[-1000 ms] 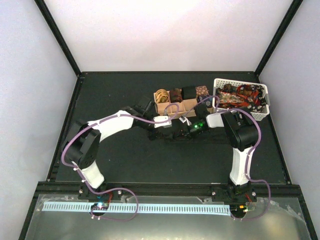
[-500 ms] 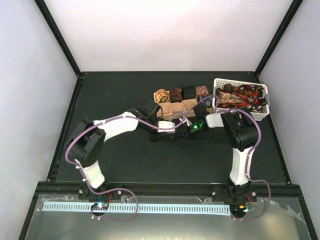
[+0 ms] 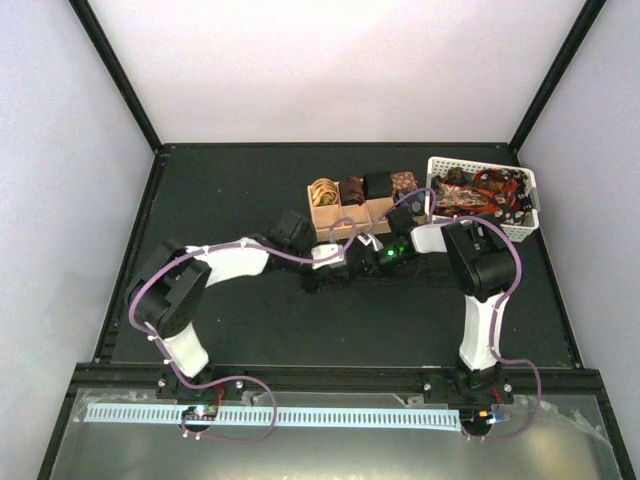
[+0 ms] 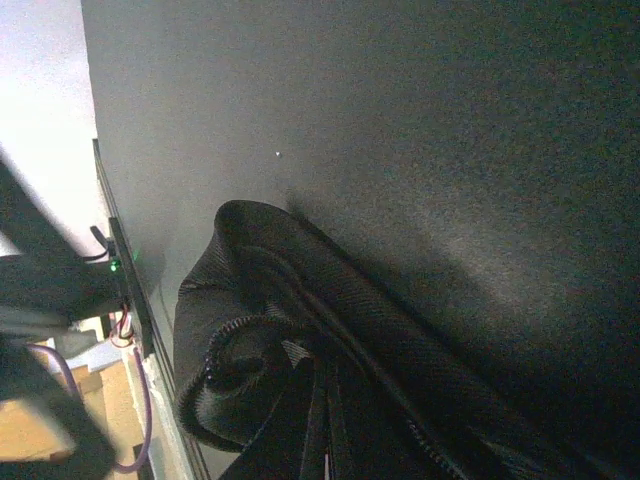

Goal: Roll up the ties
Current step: Roll the tie at the center of the board.

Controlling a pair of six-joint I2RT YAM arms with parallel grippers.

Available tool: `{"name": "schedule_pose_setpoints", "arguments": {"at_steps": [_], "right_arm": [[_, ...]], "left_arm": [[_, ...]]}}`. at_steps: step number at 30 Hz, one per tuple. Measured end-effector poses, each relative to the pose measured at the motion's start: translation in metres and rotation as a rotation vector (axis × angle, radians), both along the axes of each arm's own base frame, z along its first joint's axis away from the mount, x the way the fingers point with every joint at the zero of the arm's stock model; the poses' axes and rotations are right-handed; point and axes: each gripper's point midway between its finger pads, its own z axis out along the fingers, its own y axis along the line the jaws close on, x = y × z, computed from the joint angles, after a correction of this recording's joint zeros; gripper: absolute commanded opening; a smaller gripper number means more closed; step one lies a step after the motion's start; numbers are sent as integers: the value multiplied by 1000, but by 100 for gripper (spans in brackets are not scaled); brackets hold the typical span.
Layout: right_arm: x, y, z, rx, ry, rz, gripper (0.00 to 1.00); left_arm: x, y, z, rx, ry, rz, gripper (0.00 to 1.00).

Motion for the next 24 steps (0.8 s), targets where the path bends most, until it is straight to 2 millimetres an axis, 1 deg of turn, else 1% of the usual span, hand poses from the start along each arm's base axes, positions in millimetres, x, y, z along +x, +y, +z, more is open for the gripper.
{"name": "schedule_pose_setpoints", "arguments": {"at_steps": [3, 5, 7, 9, 11, 14, 17, 20, 24], "right_arm": [[0, 0, 0, 0, 2, 4, 1], [0, 0, 0, 0, -1, 6, 2], [0, 0, 0, -1, -2, 8, 2], [0, 0, 0, -1, -2, 10, 2], [0, 0, 0, -2, -1, 10, 2], [0, 0, 0, -2, -1, 10, 3], [0, 0, 0, -2, -1, 11, 5], [1, 0, 1, -2, -3, 13, 6], [2, 0, 1, -5, -8, 16, 7]], "left_arm": [[-14, 10, -26, -14, 18, 7, 71], [-20, 17, -39, -22, 14, 12, 71], [-22, 21, -46, -34, 1, 18, 71], [-15, 17, -43, -58, -28, 27, 70], [-4, 12, -35, -91, -78, 38, 70], [7, 6, -28, -121, -125, 52, 66], [14, 1, -26, -126, -136, 48, 56], [17, -3, -25, -116, -140, 29, 50], [21, -9, -23, -95, -136, 3, 49]]}}
